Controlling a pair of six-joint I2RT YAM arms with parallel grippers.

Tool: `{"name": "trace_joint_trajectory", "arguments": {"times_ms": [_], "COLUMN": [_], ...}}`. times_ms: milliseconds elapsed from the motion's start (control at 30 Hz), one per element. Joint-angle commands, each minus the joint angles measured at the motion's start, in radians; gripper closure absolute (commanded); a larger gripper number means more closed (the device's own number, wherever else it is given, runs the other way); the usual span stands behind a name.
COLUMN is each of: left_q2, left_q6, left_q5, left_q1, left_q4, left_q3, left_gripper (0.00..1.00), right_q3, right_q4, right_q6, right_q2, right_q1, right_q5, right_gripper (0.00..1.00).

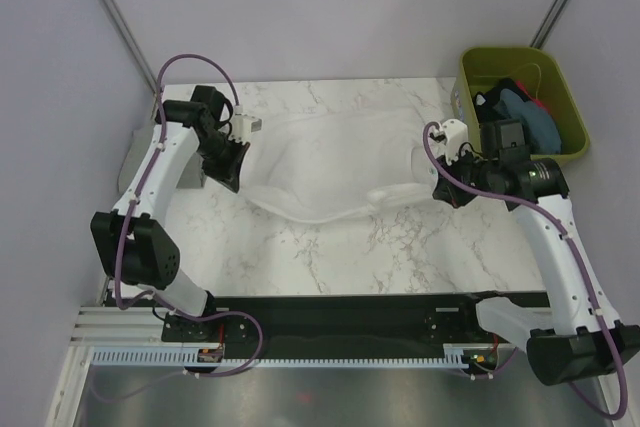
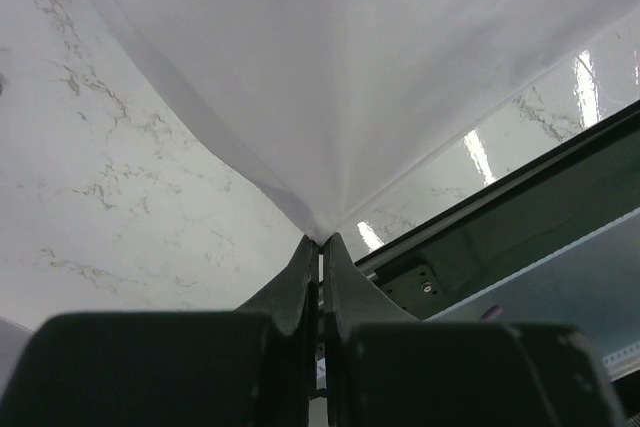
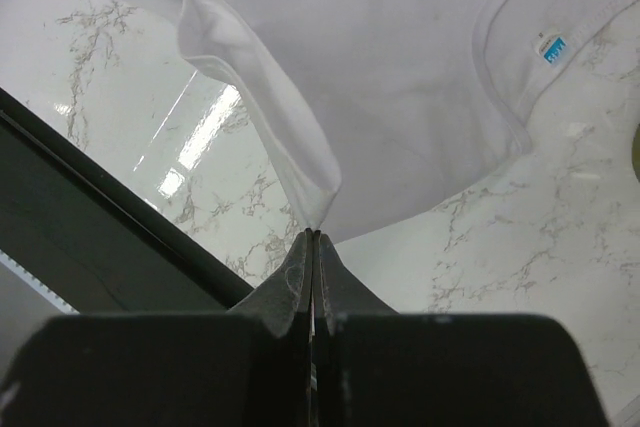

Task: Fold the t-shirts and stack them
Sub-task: Flatten the tshirt out, then fold the tshirt

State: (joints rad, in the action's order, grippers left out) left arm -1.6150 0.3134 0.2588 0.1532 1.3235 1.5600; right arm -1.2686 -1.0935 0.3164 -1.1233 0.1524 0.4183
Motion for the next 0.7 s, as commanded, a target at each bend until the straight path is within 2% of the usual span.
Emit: {"name": "trace_joint_trajectory", "arguments": {"times_ms": [0, 133, 267, 467, 533, 567, 600, 667], "left_q2": [0.053, 0.116, 0.101, 0.037, -0.008, -0.023, -0.035, -0.074], "left_q6": [0.098, 0.18, 0.28, 0.334, 0.331, 0.331, 0.328, 0.319], "left_q5": [-0.019, -0.098, -0.18, -0.187, -0.185, -0.178, -0.17, -0.146], "left_q1": [-0.009, -0.009, -0.007, -0.009, -0.007, -0.007, -0.007, -0.009], "left_q4": [0.215, 0.215, 0.215, 0.215, 0.215, 0.215, 0.215, 0.215], "left_q3": [0.003, -0.049, -0.092, -0.083, -0.077, -0.077, -0.074, -0.06], "left_gripper": [0.98, 0.98, 0.98, 0.98, 0.98, 0.98, 0.98, 0.98], "right_q3": [0.023, 0.052, 0.052, 0.021, 0.038, 0.038, 0.034, 0.04], "right_q4": [0.001, -0.005, 0.006, 0.009, -0.011, -0.014, -0.022, -0.034], "right_q6": [-0.016, -0.034, -0.053, -0.046, -0.045, -0.03, -0.03, 0.015], "right_q2": [0.062, 0.115, 0.125, 0.086, 0.021, -0.007, -0.033, -0.114], "right_q1": [-0.001, -0.001, -0.001, -0.004, -0.002, -0.002, -0.002, -0.002], "right_q5": [-0.036, -0.062, -0.088, -0.105, -0.095, -0.076, -0.076, -0.066], "right_gripper": [1.0, 1.0, 1.0, 1.0, 1.0, 0.93, 0.7, 0.58]}}
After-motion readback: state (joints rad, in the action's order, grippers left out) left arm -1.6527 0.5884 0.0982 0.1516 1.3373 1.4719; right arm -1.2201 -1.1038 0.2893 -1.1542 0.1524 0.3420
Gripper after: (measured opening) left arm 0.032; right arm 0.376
